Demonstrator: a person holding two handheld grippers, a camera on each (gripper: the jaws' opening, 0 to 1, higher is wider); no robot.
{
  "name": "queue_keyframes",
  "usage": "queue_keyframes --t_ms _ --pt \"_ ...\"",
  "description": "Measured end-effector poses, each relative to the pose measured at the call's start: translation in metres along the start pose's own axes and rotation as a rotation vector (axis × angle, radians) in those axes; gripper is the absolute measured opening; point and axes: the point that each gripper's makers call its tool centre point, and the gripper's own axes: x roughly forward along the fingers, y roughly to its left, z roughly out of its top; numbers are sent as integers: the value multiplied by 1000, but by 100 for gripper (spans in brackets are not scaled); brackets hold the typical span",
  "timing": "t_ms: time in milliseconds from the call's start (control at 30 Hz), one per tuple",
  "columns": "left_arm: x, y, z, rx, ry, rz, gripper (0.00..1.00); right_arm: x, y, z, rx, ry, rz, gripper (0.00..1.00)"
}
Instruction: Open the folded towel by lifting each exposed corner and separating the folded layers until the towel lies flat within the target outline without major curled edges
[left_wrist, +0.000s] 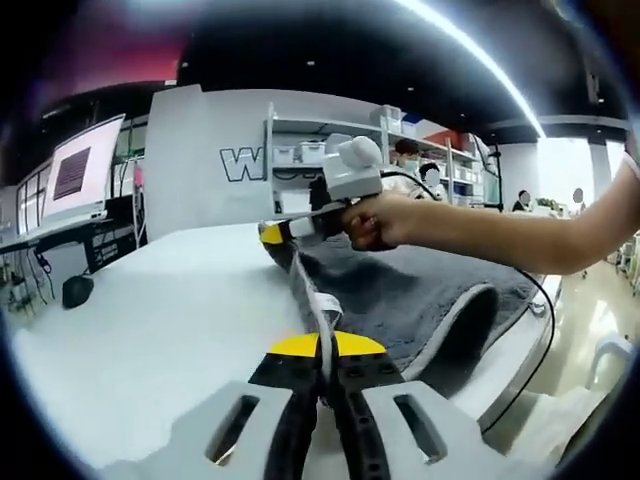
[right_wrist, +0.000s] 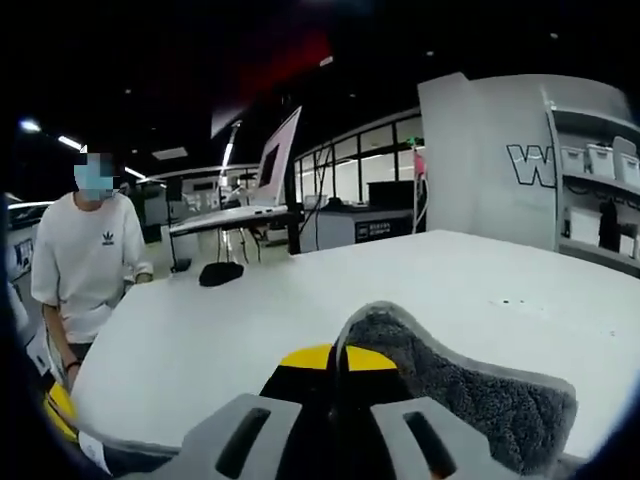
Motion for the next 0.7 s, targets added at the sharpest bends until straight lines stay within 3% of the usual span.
queue_keyframes --t_ms 67,100,333,700 --pt "-2 4 0 -3 -1 6 2 5 4 0 -4 2 -2 0" --pt "-3 7 0 -4 -2 12 2 9 6 -2 -58 17 -13 0" --pt "-15 29 -7 14 18 68 2 35 24 -1 -76 23 19 0" --pt "-30 54 -14 -28 16 129 2 50 39 1 -46 14 43 0"
